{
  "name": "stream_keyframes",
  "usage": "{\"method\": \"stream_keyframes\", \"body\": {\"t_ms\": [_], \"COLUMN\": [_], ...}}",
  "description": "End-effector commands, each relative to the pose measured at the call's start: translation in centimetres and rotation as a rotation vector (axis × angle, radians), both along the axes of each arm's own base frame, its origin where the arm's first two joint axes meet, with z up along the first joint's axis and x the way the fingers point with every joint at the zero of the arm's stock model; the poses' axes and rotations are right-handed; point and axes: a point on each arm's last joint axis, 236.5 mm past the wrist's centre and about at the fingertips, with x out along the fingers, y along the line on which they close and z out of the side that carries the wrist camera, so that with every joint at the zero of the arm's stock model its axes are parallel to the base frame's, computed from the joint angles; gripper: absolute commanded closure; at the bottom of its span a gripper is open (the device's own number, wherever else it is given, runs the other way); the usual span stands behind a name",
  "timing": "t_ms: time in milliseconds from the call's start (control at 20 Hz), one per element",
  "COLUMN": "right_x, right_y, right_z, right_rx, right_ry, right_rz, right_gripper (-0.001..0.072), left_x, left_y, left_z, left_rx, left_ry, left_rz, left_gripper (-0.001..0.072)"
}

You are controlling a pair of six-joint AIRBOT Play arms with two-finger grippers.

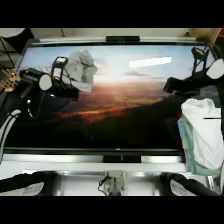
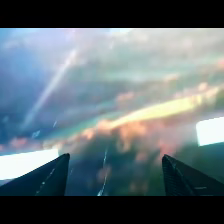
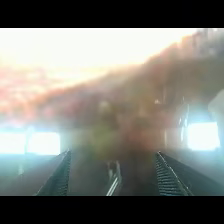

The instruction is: Fold the shirts.

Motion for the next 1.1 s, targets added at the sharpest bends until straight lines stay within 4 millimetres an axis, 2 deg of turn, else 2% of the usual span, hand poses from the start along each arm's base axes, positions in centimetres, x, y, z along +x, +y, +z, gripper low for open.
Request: {"method": "stream_keyframes", "body": {"t_ms": [0, 50, 150, 200, 250, 350, 450, 500, 700, 750, 850, 900, 950, 1000, 1050], "right_x": [1.0, 1.3, 1.8, 2.1, 2.4, 2.7, 2.7, 2.7, 2.7, 2.7, 2.7, 2.7, 2.6, 2.6, 2.6], "right_y": [-0.2, -0.3, -0.3, -0.3, -0.3, -0.4, -0.4, -0.4, -0.4, -0.4, -0.4, -0.4, -0.4, -0.4, -0.4], "right_z": [0.5, 0.6, 0.8, 1.0, 1.2, 1.4, 1.3, 1.3, 1.3, 1.4, 1.4, 1.3, 1.3, 1.3, 1.3], "right_rx": [-0.015, -0.021, -0.023, -0.022, -0.022, -0.022, -0.021, -0.019, -0.019, -0.019, -0.019, -0.02, -0.021, -0.023, -0.023], "right_ry": [-0.052, -0.063, -0.088, -0.102, -0.117, -0.133, -0.132, -0.131, -0.13, -0.131, -0.131, -0.13, -0.127, -0.127, -0.129], "right_rz": [0.014, 0.013, 0.014, 0.011, 0.008, 0.004, 0.004, 0.001, -0.001, -0.001, -0.001, 0.0, 0.005, 0.007, 0.007], "right_gripper": [0.0081, 0.0081, 0.0081, 0.0081, 0.0081, 0.0081, 0.0081, 0.0081, 0.0081, 0.0081, 0.0081, 0.0081, 0.0081, 0.0081, 0.0081], "left_x": [4.4, 5.9, 8.8, 10.4, 11.8, 14.4, 16.3, 17.2, 19.4, 19.9, 20.5, 20.7, 20.8, 21.1, 21.2], "left_y": [-0.7, 0.2, 2.7, 4.4, 6.1, 7.7, 6.4, 5.7, 3.5, 3.0, 2.4, 2.0, 1.4, 0.7, -0.2], "left_z": [0.0, -0.4, -1.5, -2.3, -3.4, -5.6, -7.6, -8.3, -10.9, -11.3, -11.7, -11.4, -10.5, -8.8, -6.3], "left_rx": [-0.076, -0.104, -0.123, -0.126, -0.141, -0.213, -0.407, -0.485, -0.68, -0.716, -0.768, -0.786, -0.8, -0.815, -0.819], "left_ry": [-0.125, -0.133, -0.127, -0.116, -0.101, -0.068, 0.0, 0.024, 0.073, 0.072, 0.068, 0.064, 0.044, 0.011, -0.037], "left_rz": [0.055, 0.124, 0.228, 0.284, 0.359, 0.45, 0.522, 0.536, 0.613, 0.629, 0.651, 0.639, 0.58, 0.509, 0.42], "left_gripper": [0.0037, 0.0062, 0.0062, 0.0062, 0.012, 0.0117, 0.0086, 0.0034, 0.0044, 0.0091, 0.0377, 0.0582, 0.067, 0.0671, 0.0672]}}
